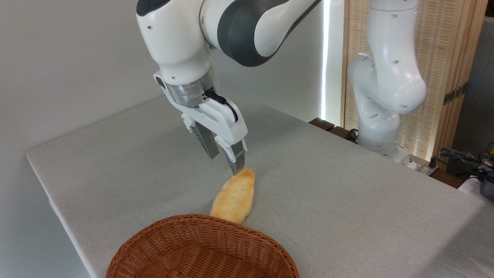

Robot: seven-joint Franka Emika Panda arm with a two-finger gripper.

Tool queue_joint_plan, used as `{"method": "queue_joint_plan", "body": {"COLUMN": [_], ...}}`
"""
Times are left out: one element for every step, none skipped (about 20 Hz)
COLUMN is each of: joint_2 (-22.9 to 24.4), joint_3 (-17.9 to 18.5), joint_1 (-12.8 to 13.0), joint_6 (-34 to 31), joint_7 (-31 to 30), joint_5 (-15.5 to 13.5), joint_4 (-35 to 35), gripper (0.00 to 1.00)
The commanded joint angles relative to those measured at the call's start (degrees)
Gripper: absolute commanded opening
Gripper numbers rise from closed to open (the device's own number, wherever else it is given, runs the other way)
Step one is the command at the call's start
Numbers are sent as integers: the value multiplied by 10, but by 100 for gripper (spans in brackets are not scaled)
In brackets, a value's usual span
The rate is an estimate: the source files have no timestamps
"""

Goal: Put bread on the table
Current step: 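Release the bread roll on the table and raise the gripper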

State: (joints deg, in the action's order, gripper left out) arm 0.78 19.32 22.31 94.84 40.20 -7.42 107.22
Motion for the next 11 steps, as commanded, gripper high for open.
{"method": "queue_joint_plan", "body": {"joint_2": [8, 8, 8, 8, 8, 8, 9, 9, 8, 8, 8], "joint_3": [3, 4, 3, 3, 4, 5, 8, 8, 8, 8, 8], "joint_1": [3, 3, 3, 3, 2, 0, 0, 0, -1, -1, -2], "joint_6": [10, 23, 41, 60, 72, 83, 94, 99, 102, 103, 103], "joint_7": [-9, -10, -11, -13, -13, -13, -13, -13, -13, -13, -13], "joint_5": [20, 34, 49, 60, 65, 65, 64, 64, 64, 64, 64], "joint_4": [-38, -49, -51, -50, -50, -50, -50, -48, -48, -48, -48], "gripper": [100, 100, 100, 100, 100, 100, 100, 100, 100, 100, 100]}}
